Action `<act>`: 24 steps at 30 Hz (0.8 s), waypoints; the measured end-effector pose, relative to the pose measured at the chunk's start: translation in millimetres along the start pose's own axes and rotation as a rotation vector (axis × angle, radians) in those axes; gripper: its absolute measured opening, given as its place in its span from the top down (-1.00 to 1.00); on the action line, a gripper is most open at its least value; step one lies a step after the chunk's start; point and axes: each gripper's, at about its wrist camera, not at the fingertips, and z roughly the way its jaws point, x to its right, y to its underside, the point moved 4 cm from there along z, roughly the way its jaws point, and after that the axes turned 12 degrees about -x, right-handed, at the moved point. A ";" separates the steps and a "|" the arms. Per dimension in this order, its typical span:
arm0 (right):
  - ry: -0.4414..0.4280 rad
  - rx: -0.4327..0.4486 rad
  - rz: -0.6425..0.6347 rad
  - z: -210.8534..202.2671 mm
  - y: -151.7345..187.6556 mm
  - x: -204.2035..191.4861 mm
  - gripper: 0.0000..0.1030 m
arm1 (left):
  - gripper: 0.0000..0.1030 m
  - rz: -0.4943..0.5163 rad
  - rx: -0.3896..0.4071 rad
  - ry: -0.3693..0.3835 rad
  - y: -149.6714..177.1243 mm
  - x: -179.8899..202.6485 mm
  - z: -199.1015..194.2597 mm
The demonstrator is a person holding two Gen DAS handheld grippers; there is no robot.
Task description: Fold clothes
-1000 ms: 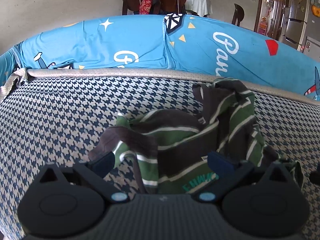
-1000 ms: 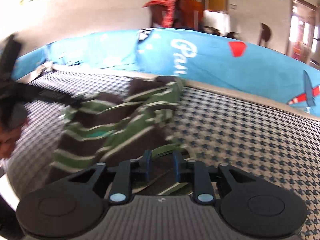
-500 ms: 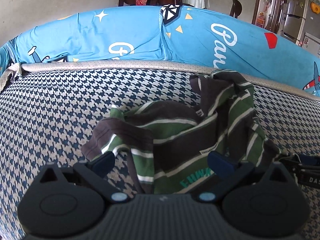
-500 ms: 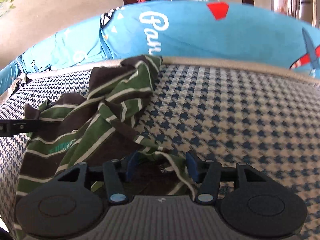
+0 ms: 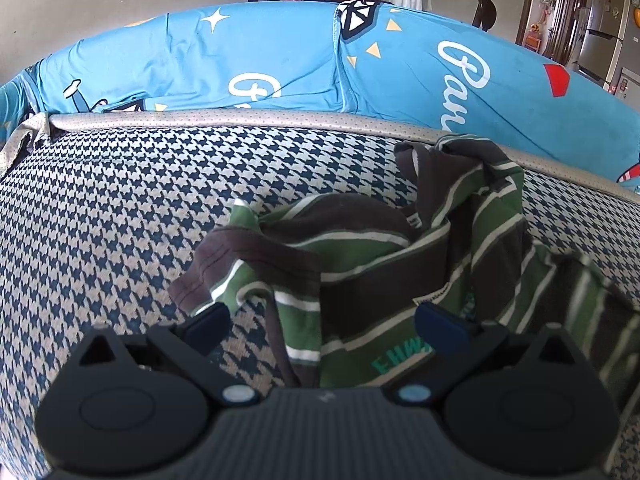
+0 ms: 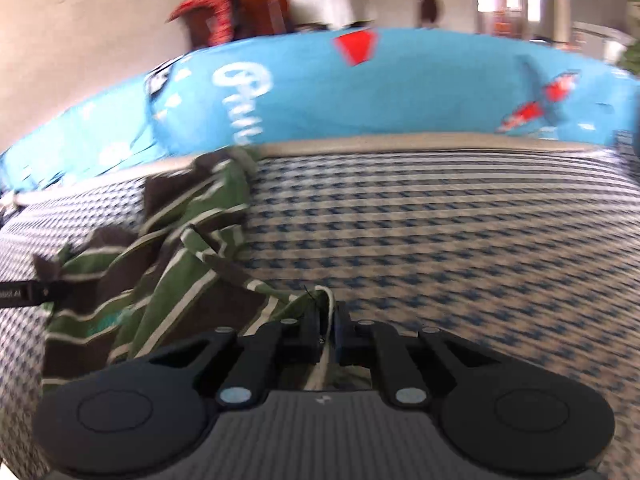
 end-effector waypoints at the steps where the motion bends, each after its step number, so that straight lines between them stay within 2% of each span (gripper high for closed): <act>1: 0.034 0.014 0.015 -9.5 3.1 8.4 0.83 | -0.99 -0.001 0.000 -0.005 0.3 0.0 0.4; 4: 0.118 0.043 0.082 -34.0 17.3 38.2 0.83 | -0.99 -0.009 0.002 -0.018 1.0 0.2 1.2; 8: 0.163 0.034 0.200 -56.6 41.5 73.8 0.84 | -1.00 -0.026 0.010 -0.038 0.1 -2.3 1.3; 11: 0.174 0.044 0.225 -70.2 52.4 87.3 0.83 | -0.99 -0.040 0.017 -0.054 -1.0 -5.7 1.5; 13: 0.196 0.065 0.227 -74.9 54.5 90.2 0.73 | -0.99 -0.048 0.016 -0.061 -2.3 -8.4 3.2; 15: 0.187 0.098 0.224 -78.3 51.1 89.9 0.55 | -0.99 -0.055 0.017 -0.070 -4.2 -11.0 5.0; 17: 0.170 0.126 0.211 -79.2 45.8 86.5 0.46 | -0.99 -0.061 0.015 -0.079 -7.3 -14.3 8.8; 20: 0.142 0.145 0.159 -70.6 34.7 72.0 0.46 | -0.99 -0.071 0.009 -0.092 -11.4 -18.9 15.3; 24: 0.058 0.123 0.078 -47.9 21.8 41.0 0.46 | -0.99 -0.080 -0.005 -0.106 -16.2 -24.6 25.6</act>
